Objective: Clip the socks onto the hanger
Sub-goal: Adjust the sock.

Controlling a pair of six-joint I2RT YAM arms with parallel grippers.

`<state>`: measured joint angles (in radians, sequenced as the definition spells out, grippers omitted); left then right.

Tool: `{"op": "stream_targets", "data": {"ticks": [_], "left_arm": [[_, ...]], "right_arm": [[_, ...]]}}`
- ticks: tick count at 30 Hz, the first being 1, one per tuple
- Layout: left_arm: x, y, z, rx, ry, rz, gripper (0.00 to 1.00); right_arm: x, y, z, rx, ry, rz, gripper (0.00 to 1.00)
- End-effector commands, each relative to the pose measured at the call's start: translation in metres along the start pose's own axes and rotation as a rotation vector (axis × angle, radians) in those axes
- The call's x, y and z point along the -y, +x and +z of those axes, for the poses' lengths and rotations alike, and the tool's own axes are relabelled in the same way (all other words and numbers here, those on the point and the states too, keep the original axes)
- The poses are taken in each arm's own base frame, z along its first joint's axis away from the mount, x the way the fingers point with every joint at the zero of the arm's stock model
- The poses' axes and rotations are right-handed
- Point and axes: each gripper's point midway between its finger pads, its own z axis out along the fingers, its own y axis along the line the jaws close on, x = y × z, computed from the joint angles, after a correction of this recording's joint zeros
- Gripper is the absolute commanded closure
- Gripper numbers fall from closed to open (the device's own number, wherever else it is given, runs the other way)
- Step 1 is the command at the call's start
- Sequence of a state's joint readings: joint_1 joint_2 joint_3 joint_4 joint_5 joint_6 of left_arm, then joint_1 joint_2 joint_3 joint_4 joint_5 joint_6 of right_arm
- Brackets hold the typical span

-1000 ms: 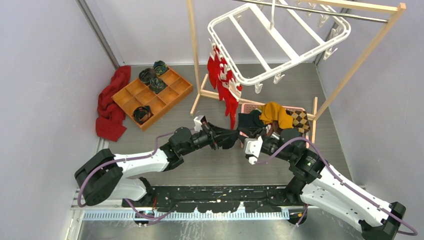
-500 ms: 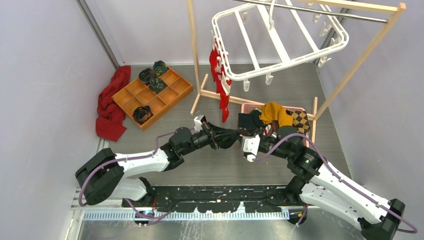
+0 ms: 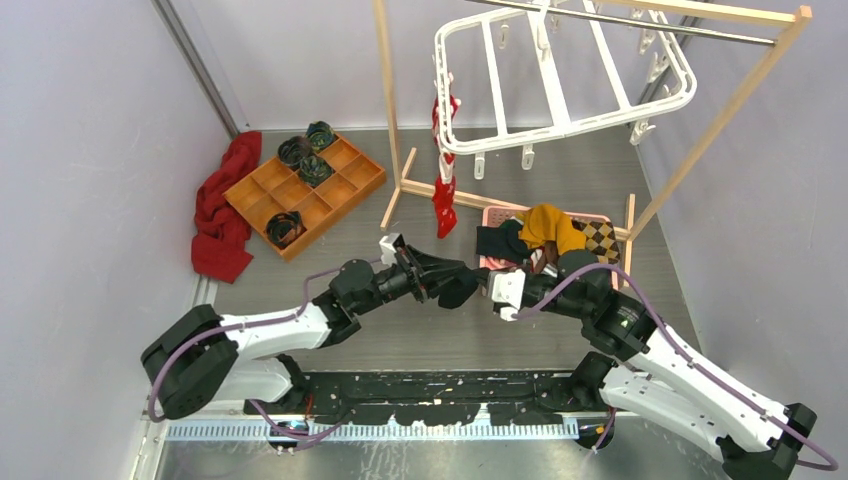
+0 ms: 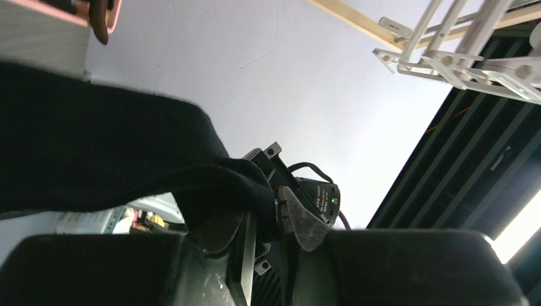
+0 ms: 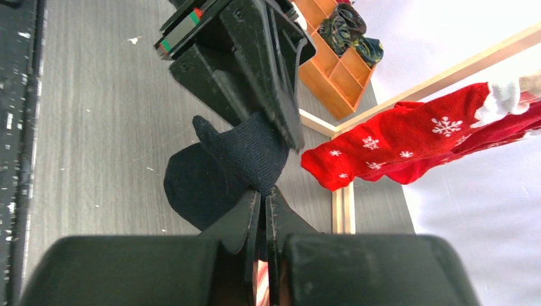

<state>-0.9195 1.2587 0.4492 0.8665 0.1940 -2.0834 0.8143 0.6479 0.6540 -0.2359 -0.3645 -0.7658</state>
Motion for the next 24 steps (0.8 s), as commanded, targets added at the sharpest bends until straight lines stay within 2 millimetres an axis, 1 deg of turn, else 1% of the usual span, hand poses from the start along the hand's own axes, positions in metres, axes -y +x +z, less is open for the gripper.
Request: {"op": "stream_targets", "data": {"ticks": [1,4,5,6,7,8,10,11,13,14,16,19,24], "left_arm": [[0.021,-0.003,-0.019,0.009,0.068,0.112,0.77],[0.017,-0.010,-0.034,0.043,0.015,0.227,0.70],[0.022,-0.006,-0.041,0.041,0.009,0.285,0.67],[0.016,-0.010,-0.045,0.050,-0.035,0.356,0.65],[0.021,-0.004,-0.053,0.046,-0.052,0.450,0.61],[0.021,-0.002,-0.061,0.049,-0.086,0.550,0.58],[0.021,0.002,-0.077,0.033,-0.145,0.797,0.56],[0.023,0.006,-0.084,0.008,-0.147,0.921,0.54],[0.021,0.019,-0.097,-0.085,-0.118,1.135,0.47],[0.021,0.023,-0.101,-0.113,-0.092,1.193,0.45],[0.021,0.032,-0.104,-0.163,-0.039,1.271,0.41],[0.025,0.047,-0.104,-0.256,0.037,1.364,0.40],[0.029,0.065,-0.094,-0.351,0.093,1.457,0.39]], "right_arm": [[0.004,-0.033,-0.012,0.078,-0.017,0.090,0.97],[-0.002,-0.032,-0.014,0.070,-0.040,0.167,0.97],[-0.003,-0.031,-0.015,0.066,-0.042,0.203,0.97],[-0.004,-0.030,-0.015,0.064,-0.048,0.237,0.97],[-0.006,-0.030,-0.016,0.064,-0.059,0.270,0.97],[-0.008,-0.031,-0.016,0.067,-0.068,0.311,0.97],[-0.012,-0.034,-0.017,0.075,-0.101,0.380,0.97],[-0.014,-0.036,-0.016,0.080,-0.121,0.414,0.97],[-0.020,-0.038,-0.015,0.084,-0.165,0.461,0.97],[-0.023,-0.038,-0.014,0.075,-0.192,0.486,0.97],[-0.029,-0.037,-0.011,0.047,-0.243,0.534,0.97],[-0.032,-0.042,-0.011,0.069,-0.280,0.552,0.96],[-0.036,-0.039,-0.010,0.055,-0.300,0.597,0.95]]}}
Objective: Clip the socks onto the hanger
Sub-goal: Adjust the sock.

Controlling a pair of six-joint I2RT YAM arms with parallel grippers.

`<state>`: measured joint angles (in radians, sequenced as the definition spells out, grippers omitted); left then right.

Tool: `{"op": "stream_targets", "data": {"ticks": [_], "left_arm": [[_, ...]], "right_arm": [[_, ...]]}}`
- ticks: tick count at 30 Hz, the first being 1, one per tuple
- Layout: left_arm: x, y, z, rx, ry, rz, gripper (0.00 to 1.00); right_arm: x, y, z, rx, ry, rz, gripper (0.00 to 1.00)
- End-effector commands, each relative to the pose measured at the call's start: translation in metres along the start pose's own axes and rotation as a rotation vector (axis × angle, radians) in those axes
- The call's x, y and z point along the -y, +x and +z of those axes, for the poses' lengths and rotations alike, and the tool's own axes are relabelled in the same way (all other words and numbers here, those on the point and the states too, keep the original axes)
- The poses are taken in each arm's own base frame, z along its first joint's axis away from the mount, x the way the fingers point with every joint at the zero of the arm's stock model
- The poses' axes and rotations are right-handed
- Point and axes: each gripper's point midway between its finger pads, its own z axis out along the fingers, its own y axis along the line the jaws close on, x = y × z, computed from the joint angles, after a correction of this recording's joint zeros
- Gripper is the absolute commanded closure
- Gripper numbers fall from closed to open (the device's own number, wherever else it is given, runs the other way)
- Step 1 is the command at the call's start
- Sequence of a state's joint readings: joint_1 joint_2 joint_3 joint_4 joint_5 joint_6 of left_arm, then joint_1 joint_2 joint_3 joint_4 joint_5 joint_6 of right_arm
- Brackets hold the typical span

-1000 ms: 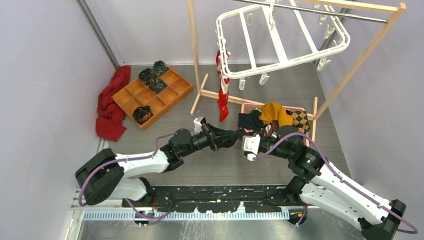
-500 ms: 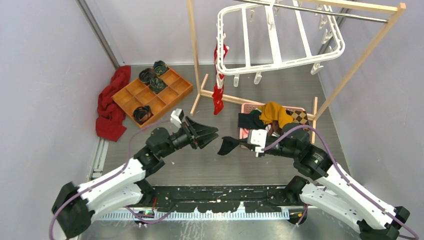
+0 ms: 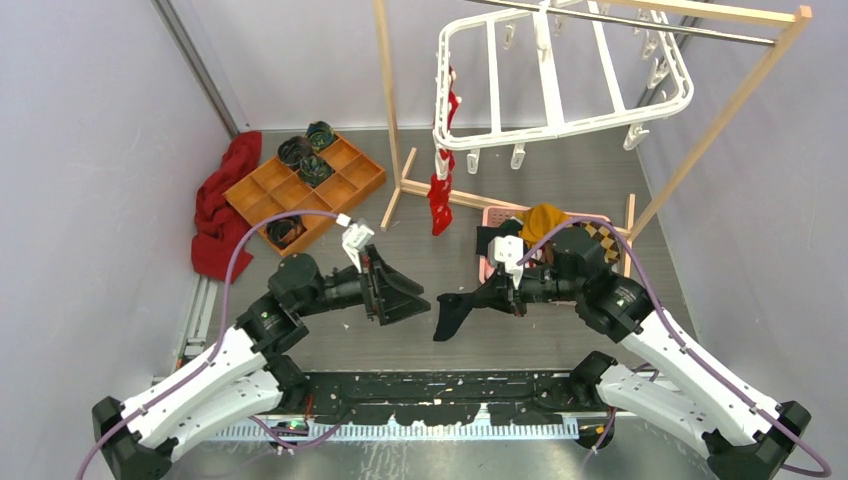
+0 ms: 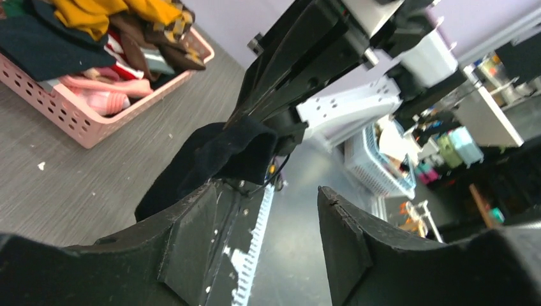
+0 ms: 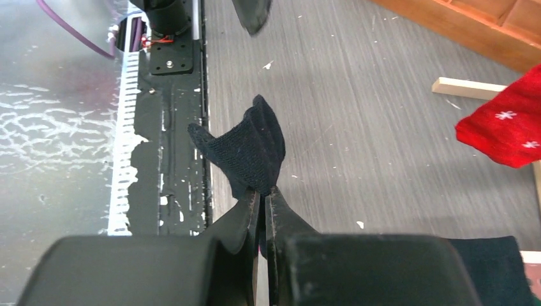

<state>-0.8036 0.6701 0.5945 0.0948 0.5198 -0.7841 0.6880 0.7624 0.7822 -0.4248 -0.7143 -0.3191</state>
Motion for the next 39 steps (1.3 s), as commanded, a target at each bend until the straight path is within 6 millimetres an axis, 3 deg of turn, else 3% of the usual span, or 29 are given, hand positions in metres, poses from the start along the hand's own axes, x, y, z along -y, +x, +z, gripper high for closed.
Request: {"op": "stream_targets", "data": {"ticks": [1,9,21,25,29,32,36,39], "left_arm": [[0.025,-0.001,0.009,-0.061,0.123,0.203,0.39],[0.019,0.018,0.037,-0.158,0.121,0.325,0.39],[0.004,0.030,0.051,-0.230,0.066,0.291,0.44],[0.002,0.032,0.057,-0.236,0.057,0.279,0.56],[0.001,0.032,0.059,-0.241,0.045,0.259,0.96],[-0.003,0.028,0.057,-0.215,-0.002,0.225,1.00],[-0.013,0.013,0.049,-0.111,-0.120,0.115,1.00],[-0.027,0.010,0.038,-0.054,-0.231,-0.093,1.00]], "right_arm": [[-0.009,-0.019,-0.002,0.046,-0.053,0.032,0.95],[-0.009,-0.019,0.002,0.044,-0.064,0.077,0.95],[-0.005,-0.017,0.006,0.040,-0.058,0.101,0.95],[-0.004,-0.018,0.007,0.042,-0.058,0.101,0.94],[-0.005,-0.018,0.007,0.041,-0.059,0.102,0.94],[-0.005,-0.018,0.006,0.042,-0.059,0.099,0.94],[-0.003,-0.023,0.002,0.050,-0.032,0.080,0.73],[0.002,-0.029,-0.007,0.056,0.007,0.016,0.43]]}}
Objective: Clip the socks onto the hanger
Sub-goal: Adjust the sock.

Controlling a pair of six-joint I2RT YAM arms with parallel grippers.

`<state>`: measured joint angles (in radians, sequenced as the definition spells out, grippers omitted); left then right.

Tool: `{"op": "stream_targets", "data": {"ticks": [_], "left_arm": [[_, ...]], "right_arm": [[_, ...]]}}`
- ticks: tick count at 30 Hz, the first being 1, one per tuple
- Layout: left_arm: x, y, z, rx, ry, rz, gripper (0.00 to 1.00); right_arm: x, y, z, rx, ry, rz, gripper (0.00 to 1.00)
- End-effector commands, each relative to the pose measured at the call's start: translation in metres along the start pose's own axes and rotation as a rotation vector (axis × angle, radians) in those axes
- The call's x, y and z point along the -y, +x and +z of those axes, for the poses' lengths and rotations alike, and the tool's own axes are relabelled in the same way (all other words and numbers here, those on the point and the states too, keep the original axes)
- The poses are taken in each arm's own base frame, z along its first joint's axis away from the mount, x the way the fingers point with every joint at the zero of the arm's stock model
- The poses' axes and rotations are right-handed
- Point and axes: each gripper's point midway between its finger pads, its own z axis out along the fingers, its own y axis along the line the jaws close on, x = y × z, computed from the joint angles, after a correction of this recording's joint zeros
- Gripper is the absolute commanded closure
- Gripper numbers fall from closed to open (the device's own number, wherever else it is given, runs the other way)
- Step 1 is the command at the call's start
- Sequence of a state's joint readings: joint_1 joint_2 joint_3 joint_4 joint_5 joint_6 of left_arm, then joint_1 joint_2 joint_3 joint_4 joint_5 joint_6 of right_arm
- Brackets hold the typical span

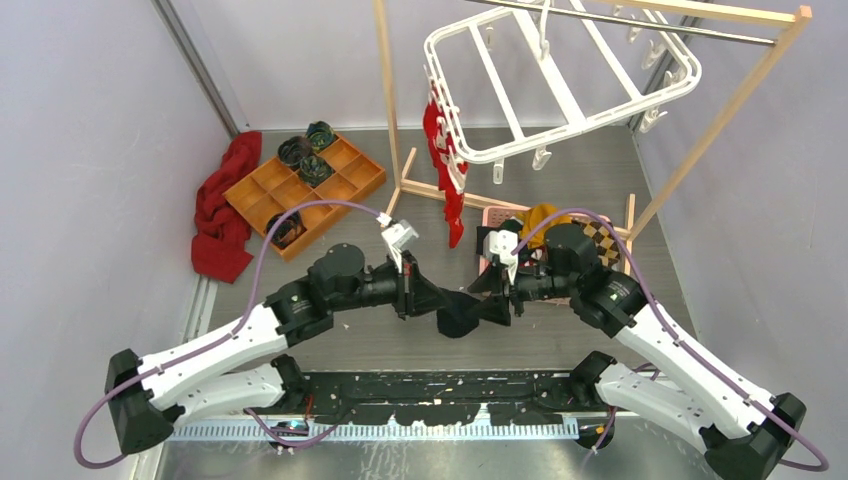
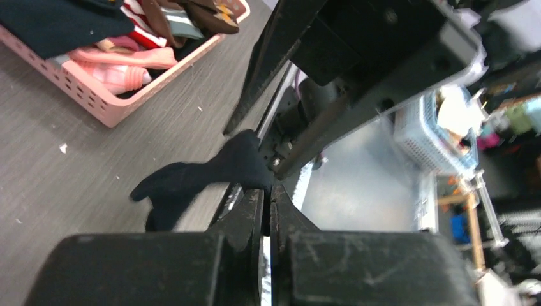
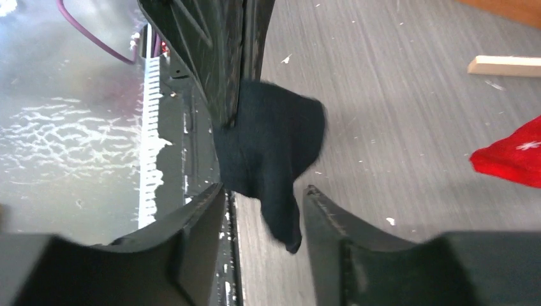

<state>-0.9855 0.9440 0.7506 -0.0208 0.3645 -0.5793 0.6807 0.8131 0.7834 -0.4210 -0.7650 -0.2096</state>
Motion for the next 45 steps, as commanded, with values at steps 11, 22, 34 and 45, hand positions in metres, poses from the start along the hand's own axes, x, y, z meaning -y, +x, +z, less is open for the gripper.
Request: {"op": "stream_targets", "data": {"ticks": [11,22,34,45], "left_arm": [[-0.023,-0.025,-0.006,0.159,-0.014,-1.149,1.00],[-0.021,-0.039,0.006,0.145,0.025,-1.348,1.00],[-0.022,-0.043,0.008,0.167,0.080,-1.375,1.00],[-0.020,-0.048,0.009,0.182,0.112,-1.373,1.00]], "right_arm": [[-0.002,-0.055,-0.031,0.196,0.085,-0.609,0.00],[0.010,-0.036,-0.010,0.136,0.090,-0.711,0.01],[0.025,-0.029,0.004,0.117,0.163,-0.605,0.28],[0.037,-0.041,-0.002,0.131,0.255,-0.601,0.86]]}}
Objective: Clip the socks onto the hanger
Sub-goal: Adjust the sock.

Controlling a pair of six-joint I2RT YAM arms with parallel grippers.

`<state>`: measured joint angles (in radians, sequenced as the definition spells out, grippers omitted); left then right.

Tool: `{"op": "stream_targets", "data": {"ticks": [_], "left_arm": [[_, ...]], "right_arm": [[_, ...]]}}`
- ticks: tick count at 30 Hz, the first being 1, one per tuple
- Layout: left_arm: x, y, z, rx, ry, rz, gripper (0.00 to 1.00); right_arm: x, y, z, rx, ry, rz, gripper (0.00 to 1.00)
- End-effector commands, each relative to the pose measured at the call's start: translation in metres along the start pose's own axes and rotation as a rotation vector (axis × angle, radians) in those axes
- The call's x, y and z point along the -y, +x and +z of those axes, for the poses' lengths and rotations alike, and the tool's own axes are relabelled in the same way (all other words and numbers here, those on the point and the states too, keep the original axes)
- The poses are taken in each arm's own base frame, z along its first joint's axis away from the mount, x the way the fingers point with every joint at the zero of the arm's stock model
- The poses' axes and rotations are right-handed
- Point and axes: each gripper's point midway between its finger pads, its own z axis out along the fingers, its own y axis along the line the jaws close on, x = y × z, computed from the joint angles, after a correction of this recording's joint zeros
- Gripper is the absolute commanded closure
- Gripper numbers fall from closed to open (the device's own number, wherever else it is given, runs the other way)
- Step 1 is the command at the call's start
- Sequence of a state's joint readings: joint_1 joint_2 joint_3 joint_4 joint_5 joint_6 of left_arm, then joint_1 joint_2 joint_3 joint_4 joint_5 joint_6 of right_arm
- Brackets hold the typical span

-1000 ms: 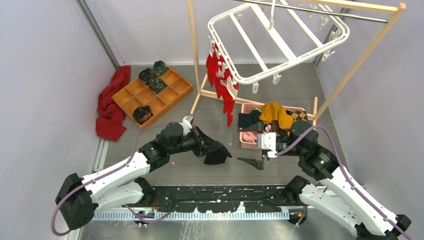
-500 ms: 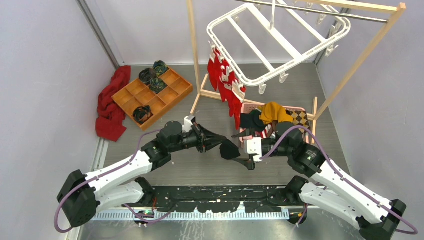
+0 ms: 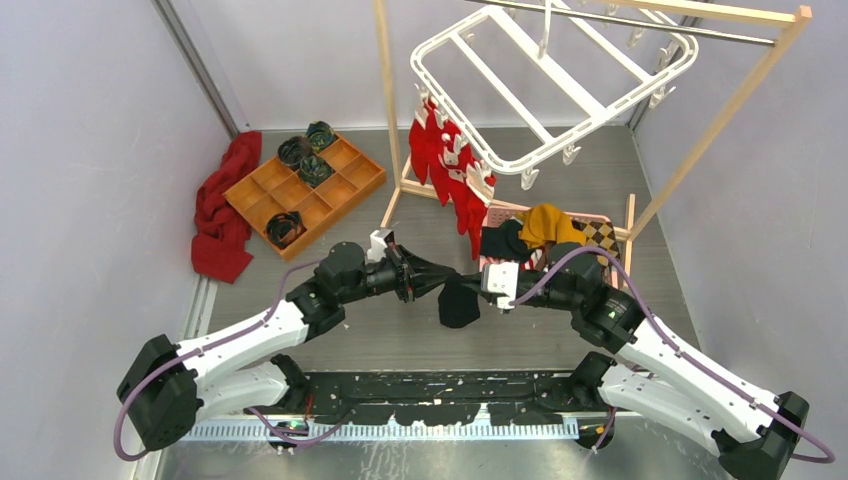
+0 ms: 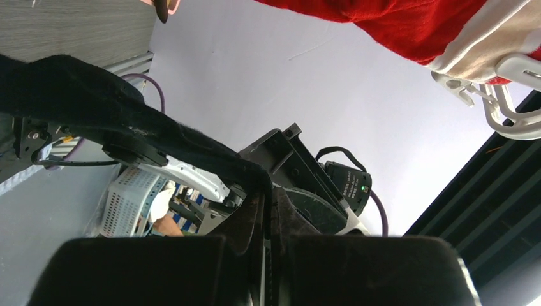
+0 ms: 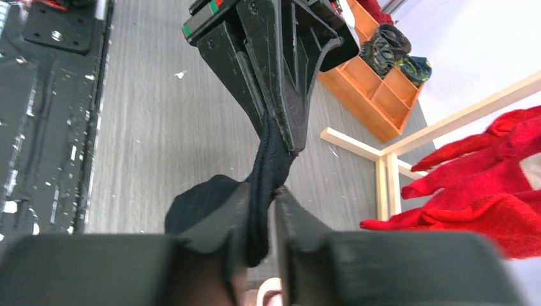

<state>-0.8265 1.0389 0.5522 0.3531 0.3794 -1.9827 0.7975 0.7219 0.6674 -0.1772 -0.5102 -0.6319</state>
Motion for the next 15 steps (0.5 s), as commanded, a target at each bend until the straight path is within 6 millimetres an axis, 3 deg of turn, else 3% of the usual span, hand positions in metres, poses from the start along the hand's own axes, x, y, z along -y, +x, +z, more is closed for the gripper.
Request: {"op": "stream_targets", "data": {"ticks": [1,3,5,6,10,15], "left_arm": [[0.014,0.008,-0.003,-0.036,0.064,0.023,1.00],[0.014,0.005,-0.005,-0.016,0.084,0.052,0.96],[0.018,0.003,-0.009,0.003,0.120,0.116,0.79],[0.021,0.002,-0.014,0.011,0.142,0.163,0.66],[0.026,0.000,-0.031,0.042,0.197,0.359,0.47],[0.024,0.014,-0.058,0.048,0.284,0.930,0.30]], "right_arm": [[0.017,-0.016,-0.005,0.025,0.075,-0.010,0.89],[0.020,-0.023,-0.009,0.032,0.091,0.026,0.93],[0.019,-0.029,-0.014,0.028,0.086,0.064,0.94],[0.016,-0.032,-0.017,0.023,0.074,0.078,0.94],[0.002,-0.036,-0.029,-0.009,-0.003,0.128,0.95],[-0.003,-0.040,-0.039,-0.009,-0.037,0.223,0.95]]}}
